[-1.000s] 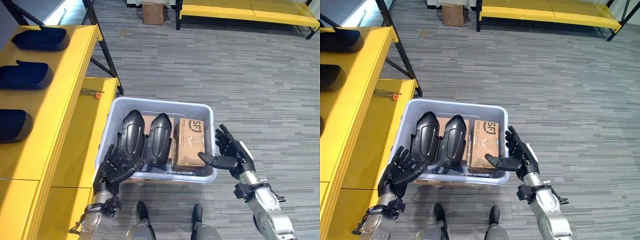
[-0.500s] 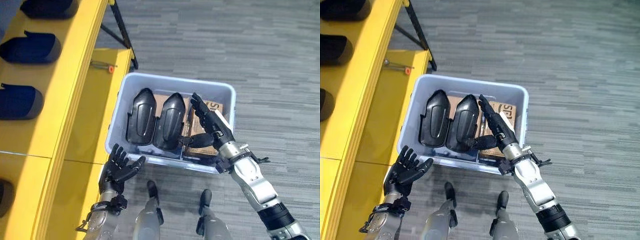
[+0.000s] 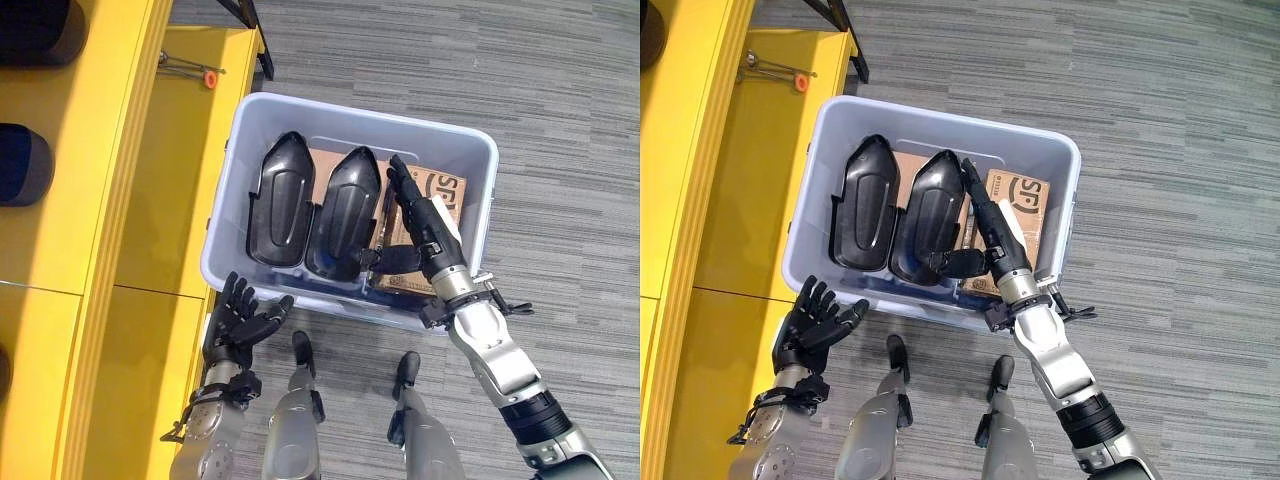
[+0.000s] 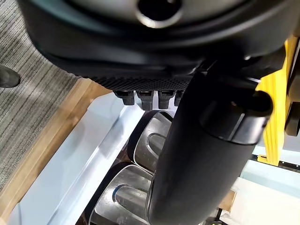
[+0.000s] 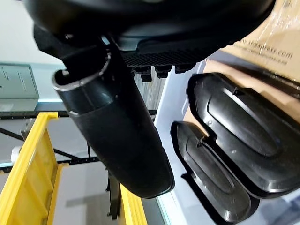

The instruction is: Move parts from the plastic box to the shelf.

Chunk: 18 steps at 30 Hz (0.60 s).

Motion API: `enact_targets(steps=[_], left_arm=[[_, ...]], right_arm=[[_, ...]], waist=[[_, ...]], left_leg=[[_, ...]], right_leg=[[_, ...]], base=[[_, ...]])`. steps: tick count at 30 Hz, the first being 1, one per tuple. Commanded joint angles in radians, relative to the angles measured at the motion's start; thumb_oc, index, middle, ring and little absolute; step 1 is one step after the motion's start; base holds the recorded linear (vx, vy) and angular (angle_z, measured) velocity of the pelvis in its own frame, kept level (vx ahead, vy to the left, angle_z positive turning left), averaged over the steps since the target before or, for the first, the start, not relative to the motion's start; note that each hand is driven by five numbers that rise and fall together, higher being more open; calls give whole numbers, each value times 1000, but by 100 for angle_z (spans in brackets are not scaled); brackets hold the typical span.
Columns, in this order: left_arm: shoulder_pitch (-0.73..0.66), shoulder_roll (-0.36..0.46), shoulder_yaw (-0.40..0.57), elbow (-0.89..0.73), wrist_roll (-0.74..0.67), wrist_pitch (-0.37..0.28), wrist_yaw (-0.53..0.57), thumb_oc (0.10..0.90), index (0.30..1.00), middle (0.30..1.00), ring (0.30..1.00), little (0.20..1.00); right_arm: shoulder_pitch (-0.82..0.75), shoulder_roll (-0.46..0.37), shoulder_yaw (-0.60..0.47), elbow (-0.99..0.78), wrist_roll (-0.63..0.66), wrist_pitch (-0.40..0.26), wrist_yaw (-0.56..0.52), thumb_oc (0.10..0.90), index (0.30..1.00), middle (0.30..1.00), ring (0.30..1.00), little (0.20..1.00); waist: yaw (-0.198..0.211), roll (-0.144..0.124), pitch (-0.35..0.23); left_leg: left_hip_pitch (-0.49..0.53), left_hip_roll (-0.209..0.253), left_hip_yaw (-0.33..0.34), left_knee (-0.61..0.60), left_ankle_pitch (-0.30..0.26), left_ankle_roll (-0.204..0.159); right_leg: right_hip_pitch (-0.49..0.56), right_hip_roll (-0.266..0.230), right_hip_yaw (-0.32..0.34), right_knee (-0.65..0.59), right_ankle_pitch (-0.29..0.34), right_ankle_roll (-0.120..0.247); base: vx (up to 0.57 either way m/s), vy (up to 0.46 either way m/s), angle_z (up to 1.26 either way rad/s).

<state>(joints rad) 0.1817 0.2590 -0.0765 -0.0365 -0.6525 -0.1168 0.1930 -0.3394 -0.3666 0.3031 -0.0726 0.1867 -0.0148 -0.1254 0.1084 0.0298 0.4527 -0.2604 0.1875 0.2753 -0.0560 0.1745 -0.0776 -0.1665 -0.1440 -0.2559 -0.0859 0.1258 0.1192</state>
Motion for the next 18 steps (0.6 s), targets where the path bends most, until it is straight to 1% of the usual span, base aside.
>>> enact_targets(steps=[1, 5, 7, 9, 18], left_arm=[[14, 72, 26, -93, 37, -86, 32, 900, 1000, 1000, 1000, 1000], [3, 74, 17, -95, 38, -88, 44, 900, 1000, 1000, 1000, 1000], [-6, 74, 13, -99, 37, -95, 62, 900, 1000, 1000, 1000, 1000], [-7, 74, 13, -98, 39, -95, 62, 900, 1000, 1000, 1000, 1000], [-20, 80, 12, -97, 49, -94, 81, 900, 1000, 1000, 1000, 1000]], right_arm=[[-116, 56, 11, -86, -31, -85, -22, 900, 1000, 1000, 1000, 1000], [-125, 70, 23, -78, -44, -84, -34, 900, 1000, 1000, 1000, 1000], [-151, 79, 43, -94, -95, -86, -41, 900, 1000, 1000, 1000, 1000], [-153, 75, 48, -103, -115, -87, -39, 900, 1000, 1000, 1000, 1000], [-168, 92, 87, -107, -109, -84, -23, 900, 1000, 1000, 1000, 1000]], waist=[[-12, -59, -18], [-8, -63, -12], [-1, -73, -5], [1, -76, -5], [6, -94, 1]], left_leg=[[-75, -3, -32, 89, -43, -18], [-85, -5, -33, 90, -45, -15], [-94, -10, -38, 91, -49, -11], [-95, -11, -39, 90, -50, -10], [-109, -11, -49, 99, -55, -8]], right_leg=[[70, -49, 13, 25, -113, 34], [66, -49, 11, 21, -108, 38], [62, -51, 13, 17, -104, 41], [63, -51, 11, 17, -105, 42], [66, -51, 1, 16, -109, 43]], base=[[5, 20, 9], [5, 24, 4], [10, 39, 3], [8, 15, 1], [6, 17, 6]])
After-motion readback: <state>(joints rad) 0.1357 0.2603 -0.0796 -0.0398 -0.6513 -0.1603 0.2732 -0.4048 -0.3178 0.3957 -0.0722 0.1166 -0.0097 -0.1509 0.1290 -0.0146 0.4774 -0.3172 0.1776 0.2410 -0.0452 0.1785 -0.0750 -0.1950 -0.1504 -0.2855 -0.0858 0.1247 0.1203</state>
